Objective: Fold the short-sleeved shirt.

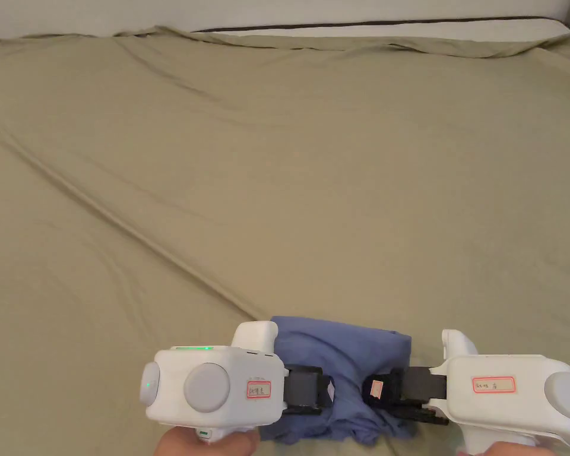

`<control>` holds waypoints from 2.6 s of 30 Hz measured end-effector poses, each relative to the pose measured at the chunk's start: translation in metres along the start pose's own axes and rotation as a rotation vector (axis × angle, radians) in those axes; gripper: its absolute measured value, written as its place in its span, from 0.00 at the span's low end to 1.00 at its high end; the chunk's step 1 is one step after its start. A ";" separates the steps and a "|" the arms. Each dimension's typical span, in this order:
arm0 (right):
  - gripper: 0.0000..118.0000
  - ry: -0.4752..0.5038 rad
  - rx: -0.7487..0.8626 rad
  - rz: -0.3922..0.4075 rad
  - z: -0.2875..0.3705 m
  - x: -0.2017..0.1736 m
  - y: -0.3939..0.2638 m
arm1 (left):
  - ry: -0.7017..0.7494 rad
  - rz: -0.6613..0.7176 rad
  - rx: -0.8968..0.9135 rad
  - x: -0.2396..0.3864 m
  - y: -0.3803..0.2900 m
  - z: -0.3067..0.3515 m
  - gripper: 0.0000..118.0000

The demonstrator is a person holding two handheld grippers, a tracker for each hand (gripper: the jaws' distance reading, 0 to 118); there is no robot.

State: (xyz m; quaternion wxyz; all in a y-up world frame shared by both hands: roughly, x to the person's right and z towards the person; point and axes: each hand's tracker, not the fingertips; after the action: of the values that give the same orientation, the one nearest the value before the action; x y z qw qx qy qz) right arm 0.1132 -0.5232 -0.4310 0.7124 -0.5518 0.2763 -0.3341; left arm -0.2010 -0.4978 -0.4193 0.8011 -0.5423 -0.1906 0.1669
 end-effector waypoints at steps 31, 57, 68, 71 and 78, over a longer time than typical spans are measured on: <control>0.03 0.096 0.468 0.357 0.207 -0.106 -0.060 | 0.615 0.284 -0.011 -0.419 -0.043 0.295 1.00; 0.08 -0.573 1.048 0.773 0.240 -0.268 0.025 | 0.466 -0.201 0.951 0.102 0.101 0.297 0.19; 0.10 -0.569 1.042 0.740 0.254 -0.265 0.024 | 0.391 -0.191 0.935 0.107 0.091 0.312 0.19; 0.11 -0.565 1.041 0.752 0.253 -0.269 0.022 | 0.386 -0.206 0.944 0.110 0.089 0.316 0.19; 0.11 -0.566 1.044 0.755 0.250 -0.276 0.021 | 0.382 -0.232 0.928 0.118 0.089 0.315 0.19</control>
State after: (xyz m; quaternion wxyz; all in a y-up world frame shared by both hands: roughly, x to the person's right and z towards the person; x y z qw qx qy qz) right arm 0.1348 -0.1541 -0.3848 0.9959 -0.0699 0.0565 0.0033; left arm -0.2570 -0.1568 -0.3812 0.9911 -0.1258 -0.0056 0.0421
